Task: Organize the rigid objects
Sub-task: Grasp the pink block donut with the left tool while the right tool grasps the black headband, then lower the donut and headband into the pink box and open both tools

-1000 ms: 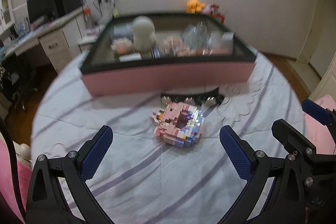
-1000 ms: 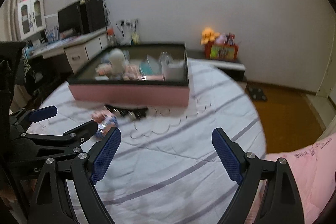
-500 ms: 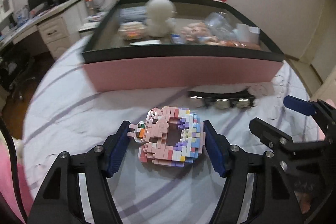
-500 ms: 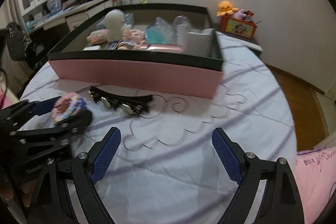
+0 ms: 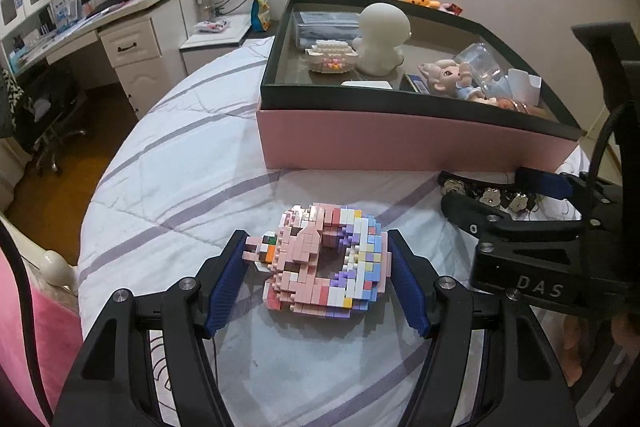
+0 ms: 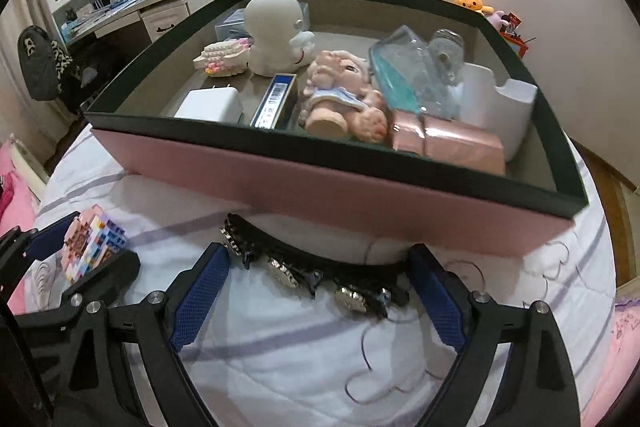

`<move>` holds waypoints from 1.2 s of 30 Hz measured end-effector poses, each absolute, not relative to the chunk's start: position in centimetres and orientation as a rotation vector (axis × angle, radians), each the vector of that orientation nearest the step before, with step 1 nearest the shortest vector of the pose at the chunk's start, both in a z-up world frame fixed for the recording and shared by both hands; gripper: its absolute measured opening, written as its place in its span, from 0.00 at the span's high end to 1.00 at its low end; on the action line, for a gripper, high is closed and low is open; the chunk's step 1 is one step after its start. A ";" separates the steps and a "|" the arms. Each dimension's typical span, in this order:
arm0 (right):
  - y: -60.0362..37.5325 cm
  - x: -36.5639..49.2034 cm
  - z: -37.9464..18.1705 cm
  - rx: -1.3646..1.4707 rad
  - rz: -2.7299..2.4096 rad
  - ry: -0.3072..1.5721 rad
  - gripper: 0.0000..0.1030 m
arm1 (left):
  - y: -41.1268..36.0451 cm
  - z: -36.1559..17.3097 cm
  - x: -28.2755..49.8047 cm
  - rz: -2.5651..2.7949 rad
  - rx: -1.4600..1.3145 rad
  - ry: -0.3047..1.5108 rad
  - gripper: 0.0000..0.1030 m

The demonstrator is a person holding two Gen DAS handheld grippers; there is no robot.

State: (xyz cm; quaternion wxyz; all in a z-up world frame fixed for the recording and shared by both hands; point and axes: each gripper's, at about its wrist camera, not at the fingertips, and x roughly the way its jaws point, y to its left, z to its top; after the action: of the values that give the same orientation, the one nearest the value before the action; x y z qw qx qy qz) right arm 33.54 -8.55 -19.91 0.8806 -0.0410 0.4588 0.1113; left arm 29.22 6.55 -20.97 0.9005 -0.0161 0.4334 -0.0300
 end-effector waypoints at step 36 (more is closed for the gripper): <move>-13.2 16.1 -5.3 0.032 0.133 0.353 0.23 | 2.4 -6.0 15.5 -0.066 0.020 0.330 0.33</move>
State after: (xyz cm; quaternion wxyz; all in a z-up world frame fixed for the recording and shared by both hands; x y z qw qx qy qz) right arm 16.06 -13.20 -5.32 0.9821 0.0158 0.1755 0.0660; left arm 15.53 2.39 -5.96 0.9859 0.0098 0.1640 -0.0329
